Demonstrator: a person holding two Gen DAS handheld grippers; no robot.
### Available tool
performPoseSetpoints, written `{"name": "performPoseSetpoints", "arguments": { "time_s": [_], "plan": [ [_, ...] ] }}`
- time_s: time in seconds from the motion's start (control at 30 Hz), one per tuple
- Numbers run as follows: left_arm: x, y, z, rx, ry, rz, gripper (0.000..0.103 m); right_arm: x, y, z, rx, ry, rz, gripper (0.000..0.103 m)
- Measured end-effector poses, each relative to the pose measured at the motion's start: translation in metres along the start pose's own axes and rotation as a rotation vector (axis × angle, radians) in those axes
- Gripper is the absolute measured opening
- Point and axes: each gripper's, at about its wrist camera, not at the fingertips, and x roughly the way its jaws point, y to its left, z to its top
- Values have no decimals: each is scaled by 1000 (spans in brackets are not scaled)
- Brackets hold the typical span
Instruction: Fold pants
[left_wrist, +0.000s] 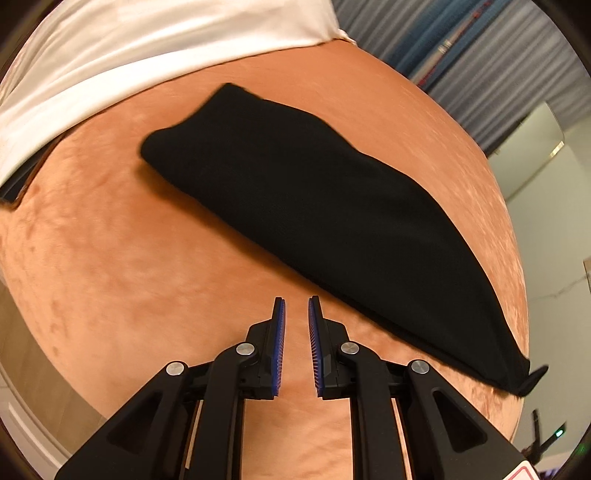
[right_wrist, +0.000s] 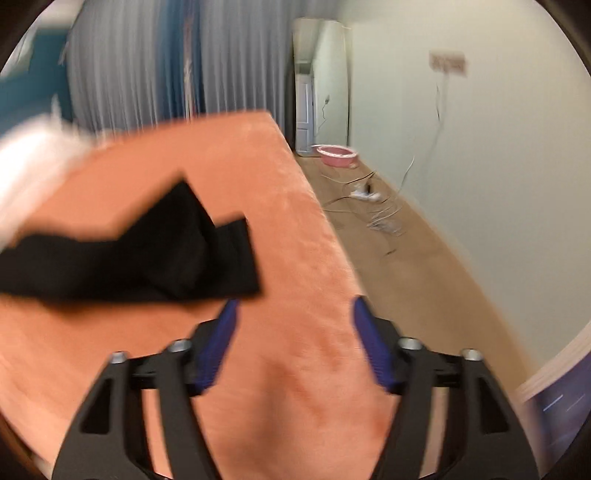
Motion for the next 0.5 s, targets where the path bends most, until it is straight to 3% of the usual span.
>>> {"name": "performPoseSetpoints", "arguments": {
  "time_s": [0.1,0.17,0.27,0.33,0.37,0.5],
  "plan": [
    [2,-24,-8,30,3,-41,12,18,12,33,133,61,147,68],
    [2,-41,-14,48,10,-84,12,34,25,50,145,83,214,71],
    [-2,-59,-24,75,11,-112,23,77,63,68,-29,151,114,78],
    [-5,-66,-30,90,9,-115,28,105,74,78,-105,235,165,33],
    [-6,-68,-32,93,10,-116,28,111,83,83,-133,255,185,5],
    [-17,-65,-38,96,4,-108,28,18,113,103,-370,-94,225,5]
  ]
}}
